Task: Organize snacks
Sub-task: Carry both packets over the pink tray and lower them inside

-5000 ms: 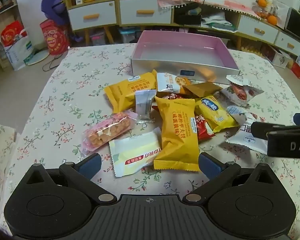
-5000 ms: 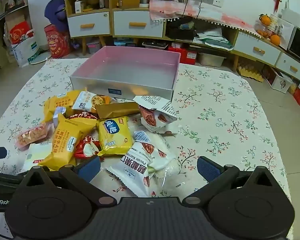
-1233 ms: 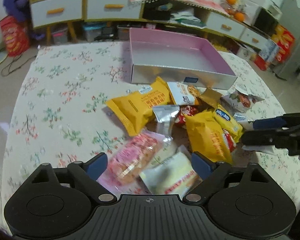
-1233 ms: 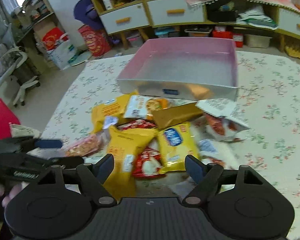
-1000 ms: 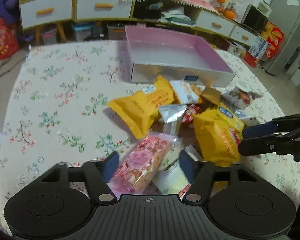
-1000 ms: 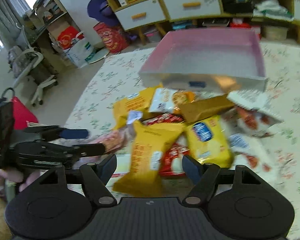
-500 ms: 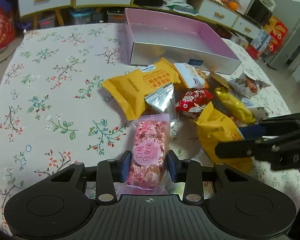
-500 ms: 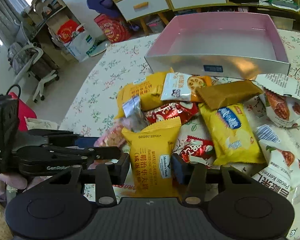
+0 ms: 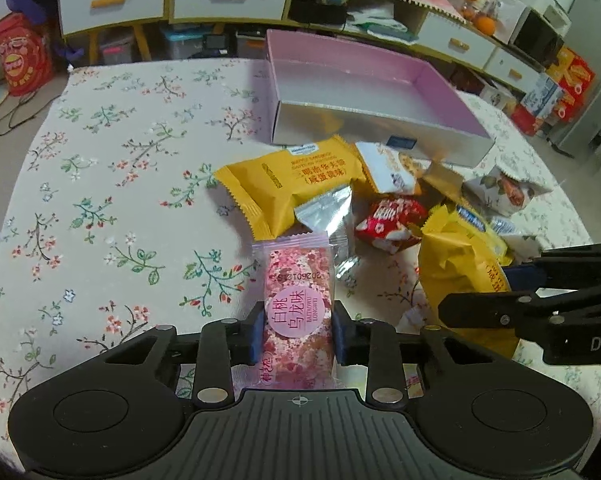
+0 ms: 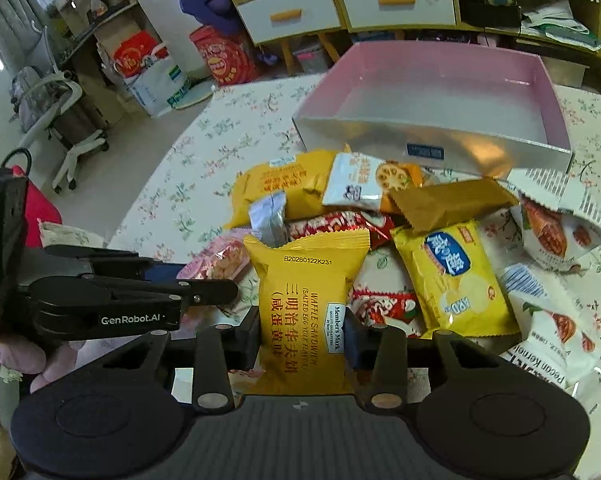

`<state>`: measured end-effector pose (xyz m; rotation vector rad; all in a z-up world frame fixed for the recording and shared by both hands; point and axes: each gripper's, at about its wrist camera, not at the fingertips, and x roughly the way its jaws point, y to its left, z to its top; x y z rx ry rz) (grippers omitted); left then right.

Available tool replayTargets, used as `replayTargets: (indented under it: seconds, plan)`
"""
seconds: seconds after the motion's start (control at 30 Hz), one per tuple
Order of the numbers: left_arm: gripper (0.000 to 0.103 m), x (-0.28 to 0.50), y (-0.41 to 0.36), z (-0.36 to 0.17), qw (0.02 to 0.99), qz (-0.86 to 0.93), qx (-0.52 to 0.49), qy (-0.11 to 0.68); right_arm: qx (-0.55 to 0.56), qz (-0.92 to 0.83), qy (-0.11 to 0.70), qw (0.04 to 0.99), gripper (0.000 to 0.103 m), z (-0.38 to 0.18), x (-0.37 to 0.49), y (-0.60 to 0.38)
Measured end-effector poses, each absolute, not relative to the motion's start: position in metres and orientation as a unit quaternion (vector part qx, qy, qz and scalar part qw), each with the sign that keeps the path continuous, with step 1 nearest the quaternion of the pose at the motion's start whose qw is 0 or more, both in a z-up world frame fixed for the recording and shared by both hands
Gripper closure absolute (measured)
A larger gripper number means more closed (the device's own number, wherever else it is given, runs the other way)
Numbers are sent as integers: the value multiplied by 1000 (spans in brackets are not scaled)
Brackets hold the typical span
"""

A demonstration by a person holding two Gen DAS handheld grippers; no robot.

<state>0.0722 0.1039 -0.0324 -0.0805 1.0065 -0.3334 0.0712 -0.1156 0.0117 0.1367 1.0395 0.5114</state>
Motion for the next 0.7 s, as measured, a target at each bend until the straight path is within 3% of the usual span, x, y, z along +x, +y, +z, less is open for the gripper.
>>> replayTargets:
  seconds: [0.7]
  plan:
    - [74, 67, 100, 15, 889, -155, -59, 426, 116, 199, 436, 870, 95, 58, 91, -156]
